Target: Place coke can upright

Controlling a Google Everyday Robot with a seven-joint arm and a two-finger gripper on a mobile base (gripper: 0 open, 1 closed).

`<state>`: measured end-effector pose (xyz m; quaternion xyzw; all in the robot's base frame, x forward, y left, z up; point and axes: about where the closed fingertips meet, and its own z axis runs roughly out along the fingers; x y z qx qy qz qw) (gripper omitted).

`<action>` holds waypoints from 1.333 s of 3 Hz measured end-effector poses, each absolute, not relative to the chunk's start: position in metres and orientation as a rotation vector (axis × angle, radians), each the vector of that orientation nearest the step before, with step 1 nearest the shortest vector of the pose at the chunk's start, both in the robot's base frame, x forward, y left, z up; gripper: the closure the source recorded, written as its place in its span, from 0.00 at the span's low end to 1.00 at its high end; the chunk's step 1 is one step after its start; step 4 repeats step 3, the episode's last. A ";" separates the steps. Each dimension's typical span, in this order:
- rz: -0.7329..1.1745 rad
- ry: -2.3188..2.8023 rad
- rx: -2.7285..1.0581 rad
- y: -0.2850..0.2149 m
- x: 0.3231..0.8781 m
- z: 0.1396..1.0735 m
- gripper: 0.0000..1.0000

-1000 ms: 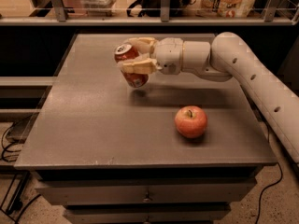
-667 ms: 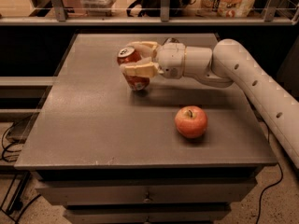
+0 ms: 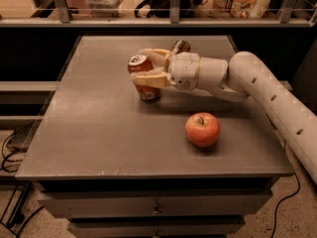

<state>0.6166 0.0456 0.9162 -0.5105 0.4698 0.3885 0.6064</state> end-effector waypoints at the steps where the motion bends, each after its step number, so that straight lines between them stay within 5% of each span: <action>1: 0.878 1.073 -1.164 0.040 0.613 0.913 0.12; 2: 0.829 1.080 -1.139 0.025 0.603 0.916 0.00; 4: 0.829 1.080 -1.139 0.024 0.603 0.916 0.00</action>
Offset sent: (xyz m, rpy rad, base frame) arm -0.0146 -0.0304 -0.0060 0.0256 -0.0351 -0.0851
